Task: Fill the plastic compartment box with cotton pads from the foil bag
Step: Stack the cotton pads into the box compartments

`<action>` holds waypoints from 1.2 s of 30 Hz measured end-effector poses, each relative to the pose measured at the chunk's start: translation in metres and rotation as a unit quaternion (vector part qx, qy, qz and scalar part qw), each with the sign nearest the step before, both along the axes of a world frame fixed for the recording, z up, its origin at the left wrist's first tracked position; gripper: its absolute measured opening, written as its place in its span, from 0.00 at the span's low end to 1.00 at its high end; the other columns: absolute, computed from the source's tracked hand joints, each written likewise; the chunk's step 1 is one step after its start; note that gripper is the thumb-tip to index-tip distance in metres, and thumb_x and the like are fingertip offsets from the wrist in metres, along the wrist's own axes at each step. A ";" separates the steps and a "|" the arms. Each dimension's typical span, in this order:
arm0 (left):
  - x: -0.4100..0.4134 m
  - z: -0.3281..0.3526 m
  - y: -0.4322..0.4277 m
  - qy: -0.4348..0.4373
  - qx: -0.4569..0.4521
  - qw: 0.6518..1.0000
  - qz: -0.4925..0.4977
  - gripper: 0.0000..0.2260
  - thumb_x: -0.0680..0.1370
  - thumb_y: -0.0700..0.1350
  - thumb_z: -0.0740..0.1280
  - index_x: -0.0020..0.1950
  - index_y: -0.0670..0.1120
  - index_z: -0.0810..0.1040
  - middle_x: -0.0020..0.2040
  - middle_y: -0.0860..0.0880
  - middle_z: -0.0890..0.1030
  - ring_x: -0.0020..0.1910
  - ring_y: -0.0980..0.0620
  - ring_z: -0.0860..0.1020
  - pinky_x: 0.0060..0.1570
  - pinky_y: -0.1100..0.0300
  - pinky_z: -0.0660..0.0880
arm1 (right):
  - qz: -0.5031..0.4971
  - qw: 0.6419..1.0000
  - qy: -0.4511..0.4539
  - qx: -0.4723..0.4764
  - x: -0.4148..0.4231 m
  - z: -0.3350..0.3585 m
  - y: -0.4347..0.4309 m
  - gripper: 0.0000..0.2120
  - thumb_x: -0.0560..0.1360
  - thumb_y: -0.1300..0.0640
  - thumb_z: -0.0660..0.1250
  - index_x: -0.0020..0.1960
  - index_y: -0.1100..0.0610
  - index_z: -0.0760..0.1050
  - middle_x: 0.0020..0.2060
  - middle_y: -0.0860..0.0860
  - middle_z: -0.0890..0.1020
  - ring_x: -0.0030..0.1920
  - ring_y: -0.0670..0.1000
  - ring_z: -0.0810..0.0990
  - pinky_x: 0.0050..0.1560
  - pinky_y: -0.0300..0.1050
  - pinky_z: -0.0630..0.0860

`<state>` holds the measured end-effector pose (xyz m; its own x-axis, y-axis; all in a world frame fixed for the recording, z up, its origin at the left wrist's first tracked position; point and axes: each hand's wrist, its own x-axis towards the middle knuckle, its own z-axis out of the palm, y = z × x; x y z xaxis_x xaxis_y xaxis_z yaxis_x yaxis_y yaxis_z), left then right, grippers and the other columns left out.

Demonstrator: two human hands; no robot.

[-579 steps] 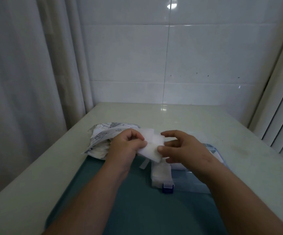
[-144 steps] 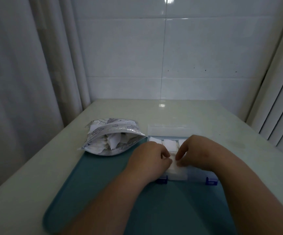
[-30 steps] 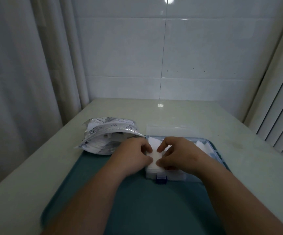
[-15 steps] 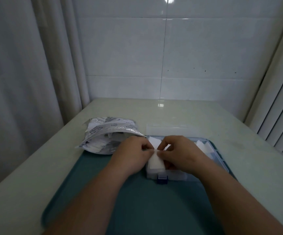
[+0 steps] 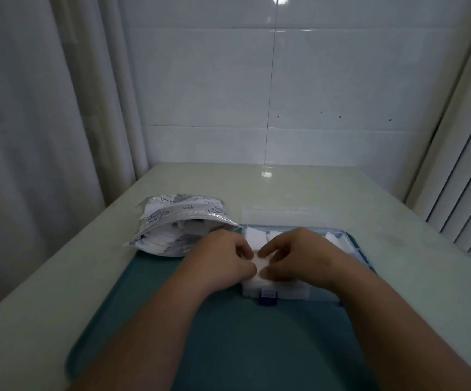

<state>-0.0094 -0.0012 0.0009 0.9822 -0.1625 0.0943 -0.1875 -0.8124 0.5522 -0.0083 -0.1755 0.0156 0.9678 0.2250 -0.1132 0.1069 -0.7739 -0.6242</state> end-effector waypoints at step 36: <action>0.024 -0.013 0.063 0.014 0.174 0.949 0.263 0.22 0.77 0.40 0.63 0.71 0.38 0.68 0.68 0.35 0.67 0.65 0.39 0.72 0.64 0.52 0.69 | -0.019 0.995 -0.096 -0.003 0.003 -0.005 0.002 0.04 0.76 0.50 0.68 0.48 0.45 0.80 0.44 0.42 0.80 0.45 0.42 0.78 0.43 0.36 0.74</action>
<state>0.0145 0.0621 -0.0126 0.9377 0.3338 0.0966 0.3050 -0.9237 0.2317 -0.0052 -0.1737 0.0102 0.9797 0.1870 0.0727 0.1934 -0.7834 -0.5907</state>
